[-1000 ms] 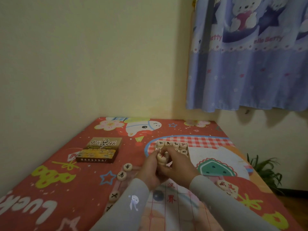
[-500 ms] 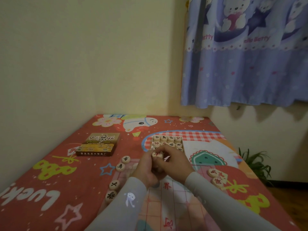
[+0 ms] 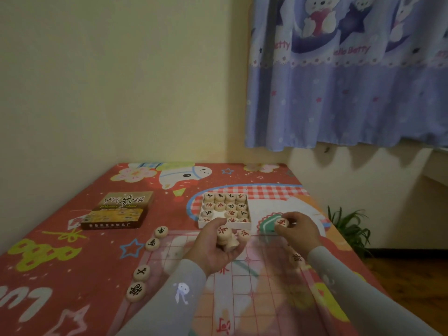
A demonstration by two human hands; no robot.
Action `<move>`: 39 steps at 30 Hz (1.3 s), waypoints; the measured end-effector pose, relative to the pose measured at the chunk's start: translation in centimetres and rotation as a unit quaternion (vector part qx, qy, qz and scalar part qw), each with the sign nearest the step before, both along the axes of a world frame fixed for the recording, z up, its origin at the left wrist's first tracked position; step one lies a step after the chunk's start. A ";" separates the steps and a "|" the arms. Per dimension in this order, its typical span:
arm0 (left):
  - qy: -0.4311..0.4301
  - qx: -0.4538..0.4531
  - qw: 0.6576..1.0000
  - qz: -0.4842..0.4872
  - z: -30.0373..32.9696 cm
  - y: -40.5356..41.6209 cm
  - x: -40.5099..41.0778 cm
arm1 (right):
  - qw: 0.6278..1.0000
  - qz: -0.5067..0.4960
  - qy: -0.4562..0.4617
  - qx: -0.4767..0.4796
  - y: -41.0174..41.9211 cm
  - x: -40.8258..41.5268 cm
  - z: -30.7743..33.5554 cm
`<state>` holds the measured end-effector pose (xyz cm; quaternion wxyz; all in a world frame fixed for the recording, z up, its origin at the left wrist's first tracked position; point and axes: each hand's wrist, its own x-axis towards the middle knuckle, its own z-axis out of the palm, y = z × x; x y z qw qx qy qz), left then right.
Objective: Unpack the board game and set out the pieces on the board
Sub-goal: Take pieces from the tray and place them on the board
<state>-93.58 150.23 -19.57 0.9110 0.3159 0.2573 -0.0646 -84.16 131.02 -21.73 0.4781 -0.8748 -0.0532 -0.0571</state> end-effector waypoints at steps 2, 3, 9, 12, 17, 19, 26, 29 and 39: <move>0.004 -0.002 1.000 -0.003 -0.4 -0.2 0.6 | 0.998 -0.016 -0.003 -0.059 -1.5 1.2 -0.8; 0.006 -0.002 1.000 -0.003 -0.6 -0.2 0.8 | 0.996 -0.019 -0.004 -0.084 -2.0 1.6 -1.2; 0.026 0.001 1.000 -0.009 -1.6 -0.3 2.4 | 0.993 -0.014 0.034 -0.115 -2.1 3.8 -2.7; 0.031 0.001 1.000 -0.007 -1.8 -0.5 2.9 | 0.988 -0.003 0.033 -0.153 -1.6 4.3 -3.3; 0.035 0.008 0.999 -0.008 -1.8 -0.8 3.3 | 0.981 0.002 0.027 -0.194 -1.4 4.3 -4.1; 0.035 0.008 0.999 -0.009 -1.6 -0.8 3.2 | 0.980 0.003 0.026 -0.197 -1.3 4.4 -4.2; 0.026 0.029 0.999 -0.009 -0.9 -1.1 2.2 | 0.990 -0.005 -0.019 -0.143 -1.1 3.1 -3.3; 0.021 0.043 0.999 -0.013 -0.7 -1.5 1.5 | 0.992 0.069 -0.071 -0.081 0.4 0.5 -1.7; -0.001 0.076 0.996 -0.040 -0.7 -2.1 -1.2 | 0.965 0.251 -0.067 -0.016 5.1 -7.9 1.6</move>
